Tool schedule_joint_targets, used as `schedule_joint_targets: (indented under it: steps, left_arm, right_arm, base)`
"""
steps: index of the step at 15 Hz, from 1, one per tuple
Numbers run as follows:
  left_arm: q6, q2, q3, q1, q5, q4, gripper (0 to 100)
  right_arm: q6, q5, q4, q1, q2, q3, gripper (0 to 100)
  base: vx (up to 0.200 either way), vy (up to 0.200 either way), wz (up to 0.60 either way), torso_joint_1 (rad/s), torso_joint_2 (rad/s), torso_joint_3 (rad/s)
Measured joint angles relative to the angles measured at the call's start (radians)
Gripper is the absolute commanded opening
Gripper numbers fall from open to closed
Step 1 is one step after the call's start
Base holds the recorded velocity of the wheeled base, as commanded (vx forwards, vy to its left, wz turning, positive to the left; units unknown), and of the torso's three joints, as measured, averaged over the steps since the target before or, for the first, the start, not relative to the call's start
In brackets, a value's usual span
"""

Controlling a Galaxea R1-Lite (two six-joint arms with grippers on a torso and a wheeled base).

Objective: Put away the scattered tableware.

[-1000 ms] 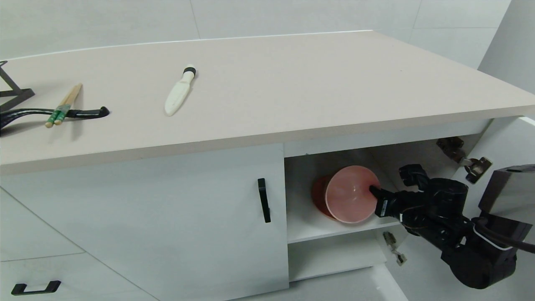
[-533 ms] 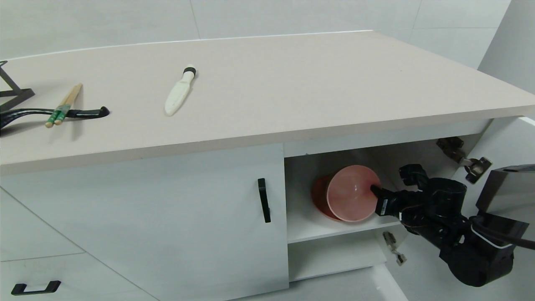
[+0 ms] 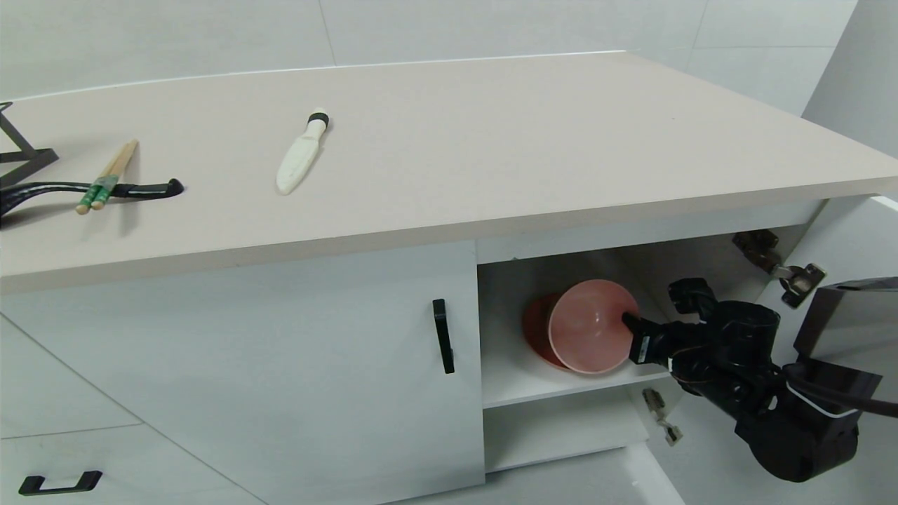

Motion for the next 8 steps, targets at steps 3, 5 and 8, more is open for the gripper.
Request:
schedule_joint_targets:
  steps: [3,5,8]
  left_arm:
    - [0.0,0.0,0.0,0.0,0.0,0.0,100]
    - [-0.003,0.0,0.0,0.0,0.0,0.0,100]
    - [-0.014,0.0,0.0,0.0,0.001,0.0,100]
  right_arm:
    - [0.0,0.0,-0.005,0.0,0.01,0.0,100]
    - [-0.002,0.0,-0.01,0.0,0.016,0.0,100]
    - [-0.044,-0.002,-0.029,0.005,0.009,0.002,100]
  base:
    - [0.0,0.0,0.0,0.0,0.0,0.0]
    - [0.0,0.0,0.0,0.0,0.0,0.0]
    - [0.0,0.0,0.0,0.0,0.0,0.0]
